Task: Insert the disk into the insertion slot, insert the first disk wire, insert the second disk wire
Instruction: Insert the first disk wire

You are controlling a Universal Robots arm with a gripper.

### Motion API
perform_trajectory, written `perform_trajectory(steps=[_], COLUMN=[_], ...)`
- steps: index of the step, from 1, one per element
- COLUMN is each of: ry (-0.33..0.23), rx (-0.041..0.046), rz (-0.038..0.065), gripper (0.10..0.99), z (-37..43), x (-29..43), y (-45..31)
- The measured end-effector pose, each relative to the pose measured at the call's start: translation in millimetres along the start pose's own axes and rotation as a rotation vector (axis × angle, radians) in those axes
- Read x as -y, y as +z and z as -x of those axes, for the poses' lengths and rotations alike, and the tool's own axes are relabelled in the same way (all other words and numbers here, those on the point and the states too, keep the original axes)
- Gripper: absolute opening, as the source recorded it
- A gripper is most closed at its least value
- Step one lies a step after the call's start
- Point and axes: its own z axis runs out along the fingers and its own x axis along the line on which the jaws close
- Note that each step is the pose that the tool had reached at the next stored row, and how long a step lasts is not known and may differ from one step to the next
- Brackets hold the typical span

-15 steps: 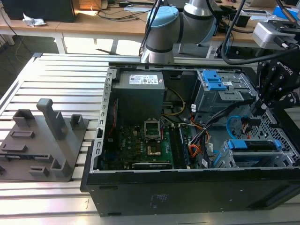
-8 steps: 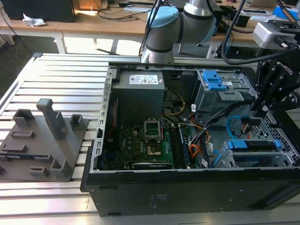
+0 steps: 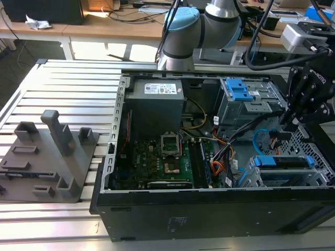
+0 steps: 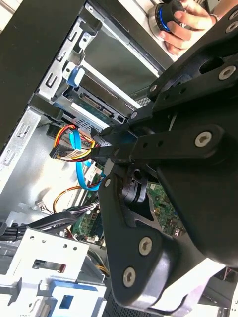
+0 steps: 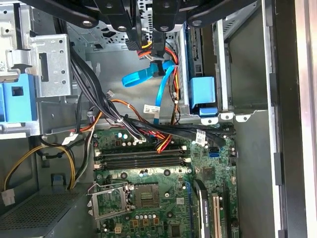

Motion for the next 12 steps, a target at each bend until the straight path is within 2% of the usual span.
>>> perform_trajectory(steps=[12], ry=[0.0], rx=[0.0], rz=[0.0], gripper=[0.239], z=[0.2], x=[0.4], y=[8.6])
